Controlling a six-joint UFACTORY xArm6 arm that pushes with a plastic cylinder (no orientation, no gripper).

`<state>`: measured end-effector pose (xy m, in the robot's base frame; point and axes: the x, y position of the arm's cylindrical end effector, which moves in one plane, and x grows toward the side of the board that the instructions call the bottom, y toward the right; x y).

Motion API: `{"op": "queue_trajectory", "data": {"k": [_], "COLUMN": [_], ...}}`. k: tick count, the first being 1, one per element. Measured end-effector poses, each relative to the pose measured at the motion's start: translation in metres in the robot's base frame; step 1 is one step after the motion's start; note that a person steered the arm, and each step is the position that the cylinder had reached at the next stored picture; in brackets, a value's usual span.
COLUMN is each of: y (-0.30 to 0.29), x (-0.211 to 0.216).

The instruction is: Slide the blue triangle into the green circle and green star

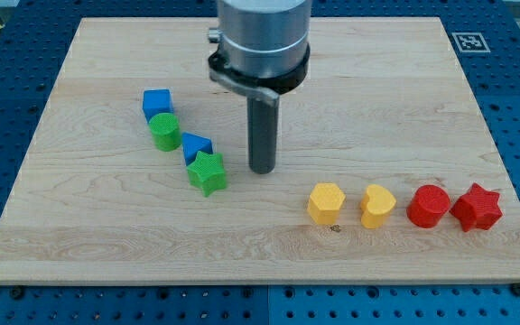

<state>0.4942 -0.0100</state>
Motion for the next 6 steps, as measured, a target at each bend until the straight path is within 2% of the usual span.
{"op": "queue_trajectory", "data": {"k": [3,4,5,6], "y": [-0.068,-0.049,-0.026,-0.025], "x": [0.04,0.05,0.033,-0.002]}}
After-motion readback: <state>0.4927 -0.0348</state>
